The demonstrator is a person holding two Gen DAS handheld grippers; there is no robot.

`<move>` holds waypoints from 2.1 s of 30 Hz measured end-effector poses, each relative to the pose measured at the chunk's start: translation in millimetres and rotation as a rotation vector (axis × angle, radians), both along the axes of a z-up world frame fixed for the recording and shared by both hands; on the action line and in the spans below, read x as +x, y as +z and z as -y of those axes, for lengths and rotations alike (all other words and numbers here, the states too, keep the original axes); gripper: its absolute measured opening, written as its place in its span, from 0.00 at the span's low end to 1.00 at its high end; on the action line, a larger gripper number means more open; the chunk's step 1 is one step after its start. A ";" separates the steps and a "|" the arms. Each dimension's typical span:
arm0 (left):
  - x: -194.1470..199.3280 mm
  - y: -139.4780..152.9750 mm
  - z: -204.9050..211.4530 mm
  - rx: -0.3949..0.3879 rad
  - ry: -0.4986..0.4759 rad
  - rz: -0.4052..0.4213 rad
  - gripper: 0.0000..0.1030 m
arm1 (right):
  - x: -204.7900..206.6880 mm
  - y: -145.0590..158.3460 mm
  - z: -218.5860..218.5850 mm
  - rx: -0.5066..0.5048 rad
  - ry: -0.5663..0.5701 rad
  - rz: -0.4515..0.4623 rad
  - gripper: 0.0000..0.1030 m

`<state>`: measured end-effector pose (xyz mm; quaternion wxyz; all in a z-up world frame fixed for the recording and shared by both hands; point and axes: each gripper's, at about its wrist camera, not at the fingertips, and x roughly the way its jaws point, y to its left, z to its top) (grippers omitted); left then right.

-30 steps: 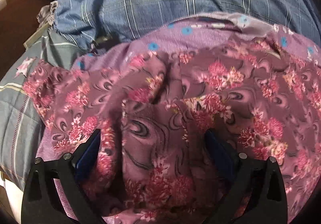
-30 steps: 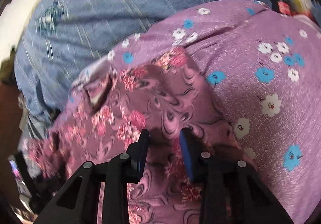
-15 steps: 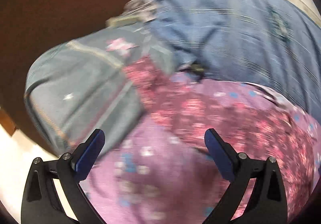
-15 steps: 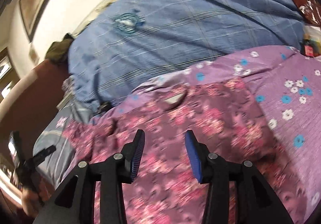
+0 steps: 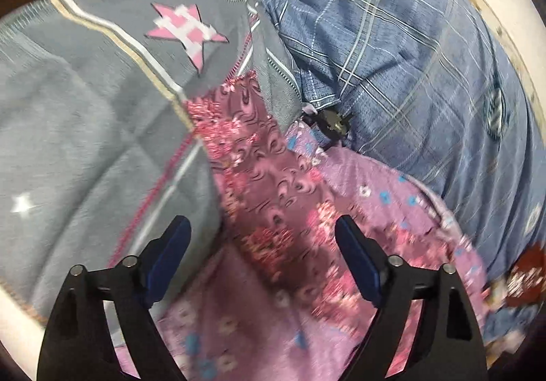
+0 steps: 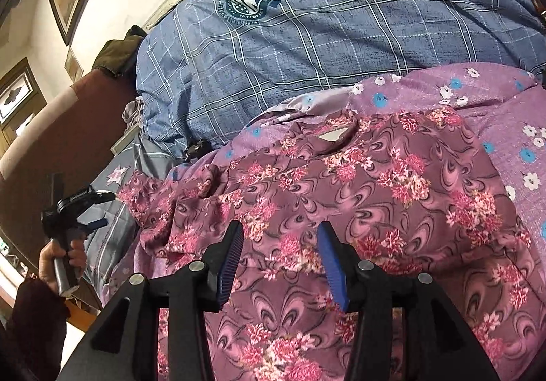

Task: Fold small clothes

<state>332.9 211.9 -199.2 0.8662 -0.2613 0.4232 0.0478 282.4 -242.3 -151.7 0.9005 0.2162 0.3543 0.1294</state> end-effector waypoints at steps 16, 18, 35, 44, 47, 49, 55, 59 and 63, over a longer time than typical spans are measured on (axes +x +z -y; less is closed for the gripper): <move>62.8 -30.9 -38.1 -0.236 0.127 -0.033 0.68 | 13.6 -4.2 -5.1 -0.024 0.022 -0.017 0.46; 71.6 -30.2 -36.3 -0.200 0.116 -0.053 0.49 | 15.1 -4.6 -5.3 -0.028 0.021 -0.019 0.46; 49.3 34.2 5.1 -0.079 0.002 0.048 0.09 | 12.8 2.2 24.6 0.018 -0.085 0.026 0.45; 12.8 127.3 148.1 0.053 -0.312 0.138 0.09 | 5.2 1.6 92.6 0.121 -0.262 0.036 0.46; -2.5 145.8 203.5 0.079 -0.417 0.153 0.09 | -0.1 -3.8 126.4 0.195 -0.337 0.025 0.46; -10.4 152.6 241.6 0.076 -0.490 0.153 0.09 | -3.6 -6.4 144.3 0.242 -0.371 0.021 0.46; -25.8 144.4 355.1 0.060 -0.657 0.126 0.09 | -20.7 -6.1 188.1 0.279 -0.479 0.049 0.46; -21.0 110.4 412.5 0.009 -0.717 0.041 0.15 | -25.2 -6.4 201.1 0.277 -0.498 0.056 0.46; -28.5 72.0 436.3 -0.095 -0.825 -0.092 0.39 | -19.4 -8.8 202.2 0.266 -0.473 0.033 0.47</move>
